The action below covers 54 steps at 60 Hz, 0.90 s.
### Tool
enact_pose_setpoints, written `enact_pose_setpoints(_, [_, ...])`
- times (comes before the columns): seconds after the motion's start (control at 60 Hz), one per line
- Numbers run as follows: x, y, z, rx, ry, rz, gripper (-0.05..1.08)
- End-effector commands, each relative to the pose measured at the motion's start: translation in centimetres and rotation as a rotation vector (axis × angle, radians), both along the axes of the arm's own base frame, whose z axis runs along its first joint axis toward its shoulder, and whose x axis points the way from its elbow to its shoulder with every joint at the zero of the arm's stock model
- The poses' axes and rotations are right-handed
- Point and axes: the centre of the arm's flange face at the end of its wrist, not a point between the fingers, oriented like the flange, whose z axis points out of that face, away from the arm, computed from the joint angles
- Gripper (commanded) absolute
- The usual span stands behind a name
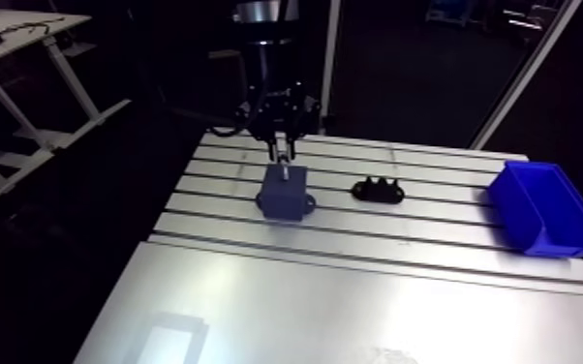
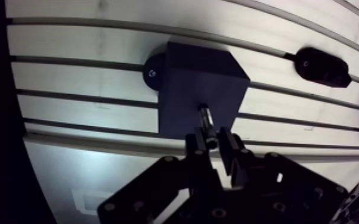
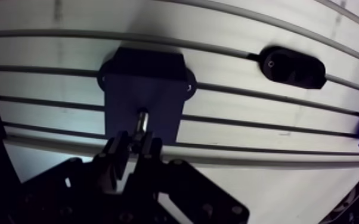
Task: Pick up the M10 bolt and insert it into the hole until fully seated.
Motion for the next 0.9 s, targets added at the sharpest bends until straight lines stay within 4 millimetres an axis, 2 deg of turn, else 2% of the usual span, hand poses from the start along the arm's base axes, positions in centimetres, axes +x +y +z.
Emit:
enact_pose_setpoints(0.017, [-0.1,0.0,-0.1,-0.001,0.004,0.001,1.08])
enact_pose_setpoints(0.483, [-0.2,0.0,-0.4,-0.001,0.0,0.001,1.08])
enact_pose_setpoints(0.9, [0.0,-0.1,-1.4,0.0,-0.012,0.002,1.08])
